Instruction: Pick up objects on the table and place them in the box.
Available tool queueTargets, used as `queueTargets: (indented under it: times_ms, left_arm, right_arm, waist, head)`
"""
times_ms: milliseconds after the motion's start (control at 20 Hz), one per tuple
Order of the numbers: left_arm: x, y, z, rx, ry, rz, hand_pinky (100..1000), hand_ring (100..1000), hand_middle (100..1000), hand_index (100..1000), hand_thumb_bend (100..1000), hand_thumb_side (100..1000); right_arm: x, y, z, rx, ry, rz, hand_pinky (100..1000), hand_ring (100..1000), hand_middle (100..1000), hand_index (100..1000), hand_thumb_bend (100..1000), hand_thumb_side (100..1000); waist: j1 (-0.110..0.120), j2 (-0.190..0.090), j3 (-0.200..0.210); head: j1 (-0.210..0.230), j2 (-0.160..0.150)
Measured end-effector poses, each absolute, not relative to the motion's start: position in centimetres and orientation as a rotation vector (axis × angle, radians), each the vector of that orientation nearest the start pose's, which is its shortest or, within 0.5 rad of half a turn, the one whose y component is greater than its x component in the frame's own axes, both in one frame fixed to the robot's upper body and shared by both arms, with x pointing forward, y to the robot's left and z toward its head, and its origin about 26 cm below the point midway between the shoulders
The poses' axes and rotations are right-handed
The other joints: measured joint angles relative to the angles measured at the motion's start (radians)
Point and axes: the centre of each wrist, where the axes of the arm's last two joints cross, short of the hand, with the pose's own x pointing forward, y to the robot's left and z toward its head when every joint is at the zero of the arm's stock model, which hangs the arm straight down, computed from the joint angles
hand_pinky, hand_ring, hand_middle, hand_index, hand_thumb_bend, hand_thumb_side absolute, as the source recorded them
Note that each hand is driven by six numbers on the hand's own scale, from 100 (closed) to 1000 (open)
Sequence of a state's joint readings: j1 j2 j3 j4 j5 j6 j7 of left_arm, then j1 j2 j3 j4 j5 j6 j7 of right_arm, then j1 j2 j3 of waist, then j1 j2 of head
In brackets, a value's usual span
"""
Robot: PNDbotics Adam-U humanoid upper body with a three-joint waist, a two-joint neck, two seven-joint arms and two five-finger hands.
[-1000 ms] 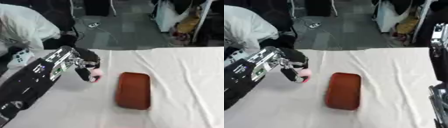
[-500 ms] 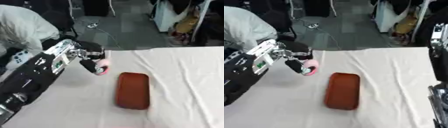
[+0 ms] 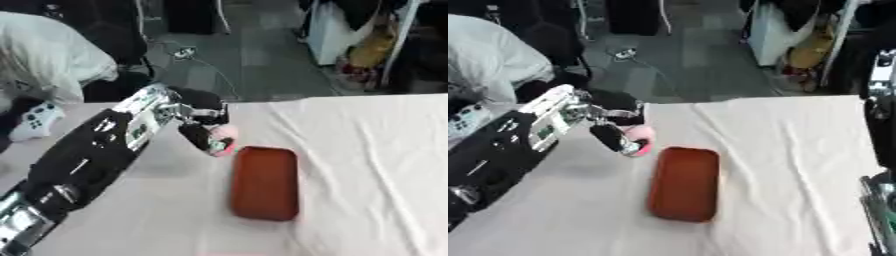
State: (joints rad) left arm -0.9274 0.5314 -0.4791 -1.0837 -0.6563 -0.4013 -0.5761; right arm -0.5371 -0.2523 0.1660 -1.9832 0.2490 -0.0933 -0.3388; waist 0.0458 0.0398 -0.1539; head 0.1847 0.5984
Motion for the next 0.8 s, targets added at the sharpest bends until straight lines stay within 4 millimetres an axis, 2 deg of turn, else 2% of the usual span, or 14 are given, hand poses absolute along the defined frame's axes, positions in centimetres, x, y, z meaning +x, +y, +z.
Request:
queueTargets:
  times_ms: [400, 450, 500, 600, 650, 700, 750, 800]
  left_arm:
    - [46.4, 20.9, 17.6, 0.462, -1.375, -2.144, 100, 100, 183, 438, 100, 559]
    - [46.4, 20.7, 17.4, 0.460, -1.371, -2.156, 100, 100, 201, 447, 100, 557]
    - [46.4, 20.6, 17.2, 0.461, -1.371, -2.168, 100, 100, 256, 474, 100, 547]
    - [46.5, 20.4, 16.7, 0.465, -1.372, -2.191, 100, 100, 281, 495, 100, 547]
    - [46.5, 20.4, 16.3, 0.468, -1.370, -2.201, 100, 292, 435, 616, 100, 538]
    - [46.6, 20.4, 16.1, 0.474, -1.365, -2.215, 356, 520, 602, 757, 102, 602]
    - [46.6, 20.4, 15.7, 0.480, -1.354, -2.231, 671, 758, 792, 894, 320, 695]
    - [46.6, 20.4, 15.4, 0.491, -1.338, -2.250, 744, 805, 831, 928, 374, 721]
  right_arm:
    - [31.1, -17.7, 25.2, 0.357, 3.552, -0.236, 100, 316, 442, 838, 100, 625]
    - [31.1, -17.7, 25.3, 0.354, 3.551, -0.234, 100, 317, 442, 838, 100, 624]
    - [31.1, -17.7, 25.3, 0.352, 3.549, -0.233, 100, 317, 442, 838, 100, 624]
    - [31.1, -17.7, 25.3, 0.351, 3.548, -0.230, 100, 316, 442, 838, 100, 624]
    - [31.1, -17.7, 25.3, 0.351, 3.548, -0.230, 100, 316, 442, 837, 100, 624]
    - [31.1, -17.7, 25.3, 0.350, 3.548, -0.230, 100, 316, 442, 837, 100, 624]
    - [31.1, -17.7, 25.3, 0.350, 3.548, -0.229, 100, 316, 442, 837, 100, 623]
    - [31.1, -17.7, 25.3, 0.350, 3.548, -0.228, 100, 316, 442, 837, 100, 623]
  waist:
    - [0.002, 0.008, -0.020]
    - [0.002, 0.008, -0.021]
    - [0.002, 0.009, -0.023]
    - [0.003, 0.009, -0.024]
    - [0.004, 0.009, -0.024]
    - [0.004, 0.009, -0.024]
    - [0.004, 0.009, -0.024]
    - [0.004, 0.009, -0.024]
  head:
    - [0.009, -0.007]
    - [0.010, -0.009]
    - [0.011, -0.012]
    - [0.012, -0.012]
    - [0.012, -0.012]
    - [0.012, -0.012]
    - [0.012, -0.012]
    - [0.012, -0.012]
